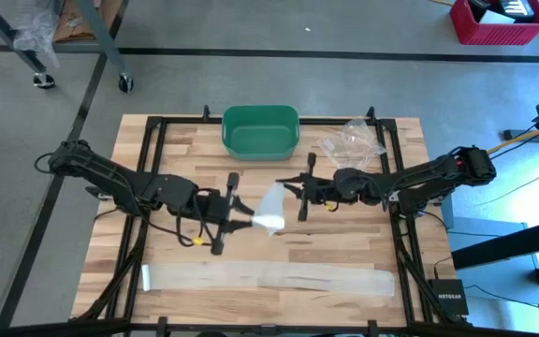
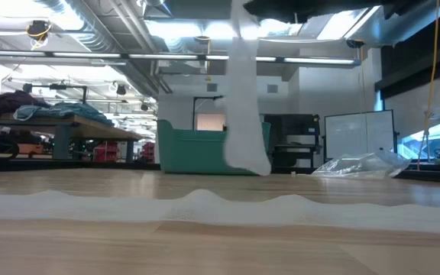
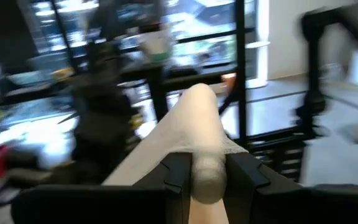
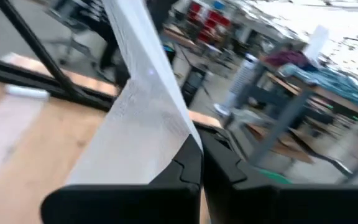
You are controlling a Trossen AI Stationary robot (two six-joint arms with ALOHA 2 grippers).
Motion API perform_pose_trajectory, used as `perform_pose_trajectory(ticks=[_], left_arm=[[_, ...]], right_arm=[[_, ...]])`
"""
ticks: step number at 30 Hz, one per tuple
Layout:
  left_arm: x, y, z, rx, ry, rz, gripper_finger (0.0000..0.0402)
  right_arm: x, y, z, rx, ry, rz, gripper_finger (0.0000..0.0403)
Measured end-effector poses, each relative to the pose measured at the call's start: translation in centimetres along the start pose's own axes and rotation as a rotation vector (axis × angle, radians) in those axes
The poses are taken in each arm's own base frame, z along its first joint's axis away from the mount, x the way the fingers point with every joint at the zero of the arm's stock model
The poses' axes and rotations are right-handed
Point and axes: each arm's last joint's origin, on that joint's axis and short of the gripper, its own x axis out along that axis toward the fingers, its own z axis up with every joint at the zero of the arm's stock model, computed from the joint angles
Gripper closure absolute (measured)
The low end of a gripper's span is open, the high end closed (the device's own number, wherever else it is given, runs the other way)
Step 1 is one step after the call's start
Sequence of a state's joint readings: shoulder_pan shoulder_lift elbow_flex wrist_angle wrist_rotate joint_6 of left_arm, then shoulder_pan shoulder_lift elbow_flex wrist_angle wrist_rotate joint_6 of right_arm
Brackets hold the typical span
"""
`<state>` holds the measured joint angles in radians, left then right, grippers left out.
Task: Roll bandage
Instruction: Roll the top white bandage
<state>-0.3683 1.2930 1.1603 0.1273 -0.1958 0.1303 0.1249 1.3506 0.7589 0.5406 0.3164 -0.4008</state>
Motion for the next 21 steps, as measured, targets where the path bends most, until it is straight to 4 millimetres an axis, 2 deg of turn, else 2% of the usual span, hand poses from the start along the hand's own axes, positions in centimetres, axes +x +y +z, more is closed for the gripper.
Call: perform_pose_trajectory(ticks=[3, 7, 9, 15, 18, 21], left_arm=[[0.0, -0.3, 0.3, -0.004, -0.042, -0.125, 0.0347], [-0.1, -0.8, 0.8, 0.035, -0.096, -0.162, 0.0347], [-0.2, -0.8, 1.1, 0.068, -0.121, -0.098, 0.0347], [-0.3, 0.1, 1.1, 0.130, -0.048, 0.289, 0.0347], [-0.3, 0.7, 0.9, 0.132, -0.025, 0.358, 0.0347], [-0.2, 1.2, 0.7, 0.139, -0.007, 0.375, 0.0347]], right_arm=[[0.0, 0.0, -0.3, -0.024, 0.042, -0.027, 0.0399], [0.0, 0.0, -0.4, -0.033, 0.051, -0.028, 0.0399], [0.0, 0.1, -0.3, -0.017, 0.034, 0.000, 0.0400], [0.0, 0.4, 0.1, 0.116, -0.044, 0.137, 0.0394], [0.1, 0.4, 0.5, 0.194, -0.053, 0.177, 0.0391], [0.2, 0.3, 1.0, 0.214, -0.039, 0.213, 0.0369]])
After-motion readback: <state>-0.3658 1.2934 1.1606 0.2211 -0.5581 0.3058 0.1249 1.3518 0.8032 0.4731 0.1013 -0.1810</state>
